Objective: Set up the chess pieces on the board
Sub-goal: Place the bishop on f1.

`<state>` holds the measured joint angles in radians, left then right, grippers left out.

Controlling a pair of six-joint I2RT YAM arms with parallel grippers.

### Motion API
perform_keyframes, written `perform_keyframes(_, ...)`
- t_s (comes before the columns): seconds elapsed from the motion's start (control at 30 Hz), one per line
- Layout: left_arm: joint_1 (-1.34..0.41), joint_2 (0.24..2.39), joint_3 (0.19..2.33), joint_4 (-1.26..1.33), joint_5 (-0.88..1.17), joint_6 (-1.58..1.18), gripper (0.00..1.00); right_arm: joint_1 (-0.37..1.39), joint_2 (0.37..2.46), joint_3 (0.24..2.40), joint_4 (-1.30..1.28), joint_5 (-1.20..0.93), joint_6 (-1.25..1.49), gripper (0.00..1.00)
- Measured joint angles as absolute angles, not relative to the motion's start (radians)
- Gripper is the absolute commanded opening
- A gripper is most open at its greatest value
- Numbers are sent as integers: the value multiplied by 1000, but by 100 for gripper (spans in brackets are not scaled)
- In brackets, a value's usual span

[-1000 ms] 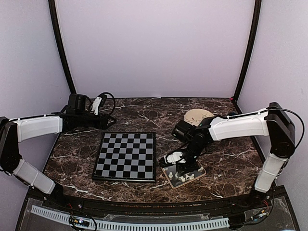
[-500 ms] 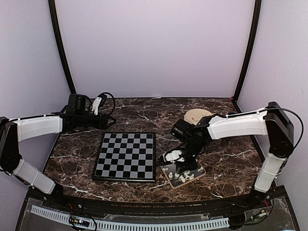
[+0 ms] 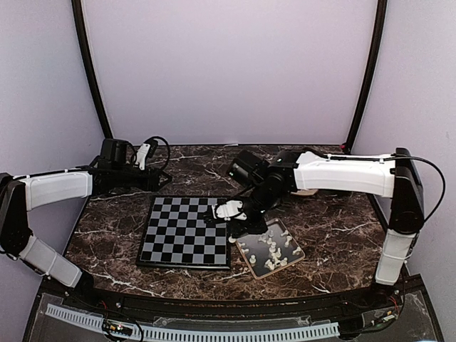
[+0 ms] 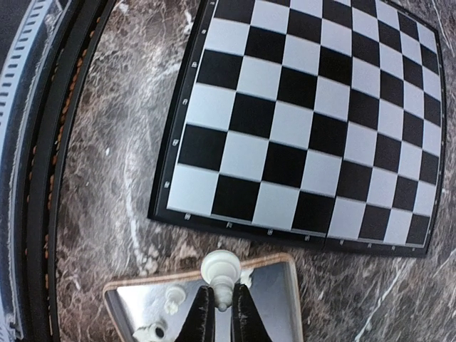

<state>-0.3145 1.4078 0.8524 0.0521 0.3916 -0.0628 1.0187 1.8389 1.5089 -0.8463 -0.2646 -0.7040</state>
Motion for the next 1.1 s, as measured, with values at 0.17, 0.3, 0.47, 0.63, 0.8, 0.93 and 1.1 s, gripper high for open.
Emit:
perform_keyframes(0.17, -315, 1406, 865, 42, 371, -62, 57, 1070, 2008, 1679, -852, -234, -687, 6)
perform_keyframes(0.3, -315, 1393, 869, 28, 350, -59, 58, 1099, 2146, 1824, -863, -214, -667, 6)
perform_keyframes(0.47, -315, 1380, 869, 24, 333, -54, 58, 1116, 2260, 1948, -883, -209, -641, 7)
perform_keyframes(0.63, -315, 1372, 869, 19, 324, -51, 58, 1124, 2296, 1988, -907, -216, -626, 8)
perform_keyframes(0.8, -315, 1372, 869, 12, 319, -48, 58, 1144, 2296, 1999, -938, -241, -627, 8)
perform_keyframes(0.93, -315, 1372, 869, 7, 316, -47, 58, 1158, 2298, 1999, -946, -251, -627, 8)
perform_keyframes(1.1, -315, 1372, 869, 6, 316, -47, 59, 1164, 2314, 2005, -947, -254, -625, 9)
